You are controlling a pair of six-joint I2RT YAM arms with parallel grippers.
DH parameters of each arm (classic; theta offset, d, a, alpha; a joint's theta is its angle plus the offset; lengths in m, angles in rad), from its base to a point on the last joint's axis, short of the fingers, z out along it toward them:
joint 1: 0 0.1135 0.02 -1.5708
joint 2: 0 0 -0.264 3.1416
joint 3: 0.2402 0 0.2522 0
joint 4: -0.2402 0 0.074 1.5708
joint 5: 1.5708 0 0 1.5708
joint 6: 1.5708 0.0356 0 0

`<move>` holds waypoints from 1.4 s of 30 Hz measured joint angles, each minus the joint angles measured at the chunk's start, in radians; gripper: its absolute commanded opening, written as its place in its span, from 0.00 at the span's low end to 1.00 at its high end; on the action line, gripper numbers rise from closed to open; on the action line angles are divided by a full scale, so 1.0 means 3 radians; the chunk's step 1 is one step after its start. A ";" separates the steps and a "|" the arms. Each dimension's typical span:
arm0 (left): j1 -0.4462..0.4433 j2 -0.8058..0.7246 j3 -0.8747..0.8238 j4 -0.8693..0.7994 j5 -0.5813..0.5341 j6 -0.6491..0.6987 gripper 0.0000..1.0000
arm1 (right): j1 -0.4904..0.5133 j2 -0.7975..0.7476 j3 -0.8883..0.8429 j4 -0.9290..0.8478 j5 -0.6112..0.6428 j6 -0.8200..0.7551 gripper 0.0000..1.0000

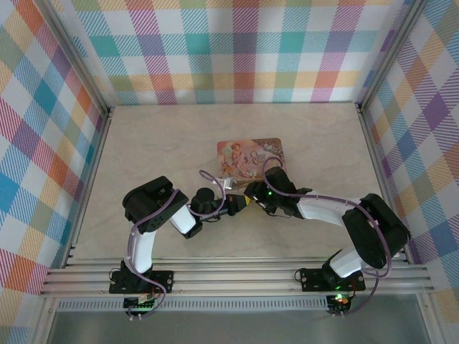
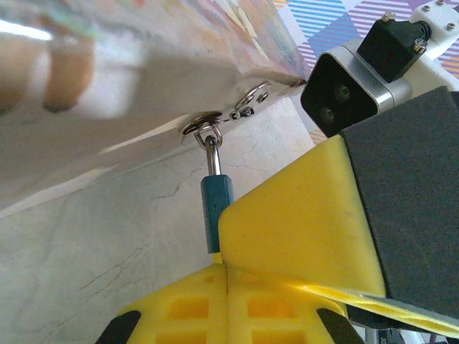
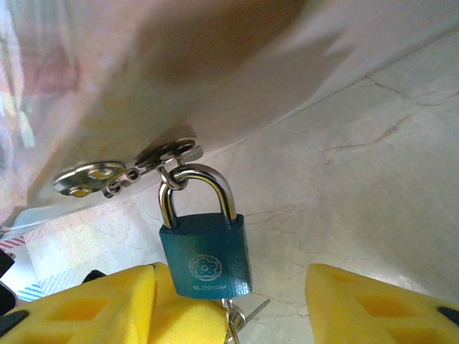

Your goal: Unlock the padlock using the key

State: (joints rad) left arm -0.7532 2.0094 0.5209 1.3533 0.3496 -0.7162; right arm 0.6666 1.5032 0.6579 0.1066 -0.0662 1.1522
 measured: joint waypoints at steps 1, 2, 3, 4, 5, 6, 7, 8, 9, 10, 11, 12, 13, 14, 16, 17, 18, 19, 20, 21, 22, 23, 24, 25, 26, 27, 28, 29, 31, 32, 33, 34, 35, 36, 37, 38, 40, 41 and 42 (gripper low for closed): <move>0.0000 0.0001 0.0000 -0.0001 -0.0009 0.0008 0.00 | -0.0003 0.0019 0.0011 0.0011 -0.0011 -0.0001 0.50; 0.0000 0.0003 0.0000 -0.0003 -0.0014 0.0013 0.00 | -0.0009 0.0038 0.0025 0.0020 -0.0019 -0.0005 0.48; 0.0000 0.0008 0.0000 -0.0001 -0.0022 0.0020 0.00 | -0.0018 0.0051 0.0039 0.0019 -0.0027 -0.0013 0.46; 0.0000 0.0013 0.0000 0.0006 -0.0024 0.0024 0.00 | -0.0020 0.0069 0.0057 0.0015 -0.0038 -0.0027 0.46; 0.0000 0.0015 0.0000 0.0013 -0.0027 0.0023 0.00 | -0.0025 0.0081 0.0071 0.0010 -0.0041 -0.0039 0.46; 0.0000 0.0018 0.0000 0.0015 -0.0028 0.0024 0.00 | -0.0032 0.0092 0.0084 -0.0008 -0.0041 -0.0051 0.46; -0.0004 0.0018 0.0000 0.0017 -0.0033 0.0027 0.00 | -0.0038 0.0100 0.0102 -0.0033 -0.0043 -0.0061 0.46; -0.0005 0.0019 0.0000 0.0017 -0.0036 0.0028 0.00 | -0.0041 0.0112 0.0126 -0.0066 -0.0041 -0.0079 0.47; -0.0005 0.0019 0.0000 0.0015 -0.0036 0.0031 0.00 | -0.0041 0.0125 0.0144 -0.0089 -0.0041 -0.0102 0.48; -0.0005 0.0019 0.0000 0.0015 -0.0034 0.0033 0.00 | -0.0043 0.0137 0.0165 -0.0121 -0.0041 -0.0126 0.49; -0.0005 0.0019 0.0000 0.0015 -0.0034 0.0034 0.00 | -0.0043 0.0149 0.0182 -0.0153 -0.0038 -0.0142 0.52; -0.0005 0.0019 0.0000 0.0015 -0.0036 0.0036 0.00 | -0.0045 0.0158 0.0196 -0.0178 -0.0036 -0.0155 0.55; -0.0005 0.0019 0.0000 0.0015 -0.0036 0.0037 0.00 | -0.0046 0.0168 0.0211 -0.0215 -0.0028 -0.0181 0.59; -0.0005 0.0019 0.0000 0.0015 -0.0034 0.0038 0.00 | -0.0050 0.0175 0.0223 -0.0242 -0.0017 -0.0195 0.61; -0.0005 0.0019 0.0000 0.0014 -0.0036 0.0043 0.00 | -0.0058 0.0187 0.0237 -0.0287 -0.0011 -0.0226 0.63; -0.0006 0.0019 0.0000 0.0014 -0.0038 0.0043 0.00 | -0.0060 0.0187 0.0238 -0.0299 -0.0010 -0.0229 0.64; -0.0006 0.0019 0.0000 0.0014 -0.0039 0.0045 0.00 | -0.0061 0.0187 0.0239 -0.0314 -0.0005 -0.0228 0.65; -0.0006 0.0019 0.0000 0.0014 -0.0046 0.0043 0.00 | -0.0061 0.0187 0.0240 -0.0324 -0.0003 -0.0228 0.65; -0.0006 0.0019 0.0000 0.0013 -0.0047 0.0045 0.00 | -0.0062 0.0187 0.0243 -0.0336 0.0000 -0.0228 0.65; -0.0006 0.0019 0.0000 0.0013 -0.0048 0.0045 0.00 | -0.0062 0.0187 0.0249 -0.0346 0.0010 -0.0228 0.66; -0.0006 0.0019 0.0004 0.0010 -0.0050 0.0043 0.00 | -0.0062 0.0186 0.0258 -0.0367 0.0018 -0.0229 0.66; -0.0006 0.0019 0.0006 0.0006 -0.0052 0.0043 0.00 | -0.0062 0.0184 0.0266 -0.0388 0.0025 -0.0231 0.66; -0.0006 0.0019 0.0010 0.0001 -0.0060 0.0043 0.00 | -0.0065 0.0179 0.0278 -0.0420 0.0042 -0.0244 0.66; -0.0006 0.0019 0.0013 0.0000 -0.0065 0.0043 0.00 | -0.0065 0.0168 0.0286 -0.0455 0.0069 -0.0273 0.65; -0.0006 0.0019 0.0013 -0.0001 -0.0071 0.0043 0.00 | -0.0065 0.0149 0.0290 -0.0493 0.0098 -0.0305 0.63; -0.0006 0.0019 0.0013 -0.0001 -0.0072 0.0045 0.00 | -0.0065 0.0126 0.0291 -0.0534 0.0125 -0.0337 0.62; -0.0006 0.0019 0.0011 -0.0003 -0.0072 0.0047 0.00 | -0.0065 0.0095 0.0292 -0.0570 0.0155 -0.0385 0.60; -0.0006 0.0018 0.0010 -0.0014 -0.0072 0.0061 0.00 | -0.0065 0.0057 0.0292 -0.0605 0.0191 -0.0422 0.57; -0.0005 0.0008 -0.0008 -0.0041 -0.0072 0.0113 0.00 | -0.0065 -0.0029 0.0291 -0.0641 0.0233 -0.0518 0.52; -0.0005 -0.0010 -0.0028 -0.0057 -0.0072 0.0135 0.00 | -0.0065 -0.0081 0.0291 -0.0645 0.0252 -0.0565 0.49; -0.0006 -0.0036 -0.0060 -0.0081 -0.0072 0.0154 0.00 | -0.0065 -0.0128 0.0291 -0.0650 0.0273 -0.0599 0.46; -0.0005 -0.0072 -0.0103 -0.0145 -0.0072 0.0172 0.00 | -0.0065 -0.0188 0.0291 -0.0655 0.0287 -0.0665 0.44; -0.0005 -0.0117 -0.0145 -0.0186 -0.0071 0.0187 0.00 | -0.0065 -0.0242 0.0291 -0.0659 0.0296 -0.0732 0.43; -0.0003 -0.0167 -0.0173 -0.0245 -0.0072 0.0200 0.00 | -0.0065 -0.0273 0.0292 -0.0661 0.0298 -0.0781 0.42; -0.0003 -0.0228 -0.0210 -0.0326 -0.0072 0.0219 0.00 | -0.0065 -0.0299 0.0292 -0.0662 0.0296 -0.0851 0.40; 0.0000 -0.0289 -0.0245 -0.0413 -0.0071 0.0253 0.00 | -0.0065 -0.0309 0.0294 -0.0661 0.0284 -0.0926 0.38; 0.0013 -0.0408 -0.0290 -0.0579 -0.0058 0.0309 0.00 | -0.0065 -0.0309 0.0294 -0.0655 0.0217 -0.1036 0.36; 0.0020 -0.0483 -0.0308 -0.0674 -0.0036 0.0348 0.00 | -0.0065 -0.0309 0.0292 -0.0636 0.0165 -0.1085 0.34; 0.0033 -0.0558 -0.0320 -0.0759 -0.0013 0.0374 0.00 | -0.0065 -0.0314 0.0292 -0.0601 0.0098 -0.1120 0.34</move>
State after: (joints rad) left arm -0.7433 1.8420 0.4248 1.1255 0.3458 -0.6041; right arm 0.6472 1.4090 0.7456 -0.0738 -0.0368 0.8162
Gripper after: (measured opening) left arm 0.046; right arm 0.353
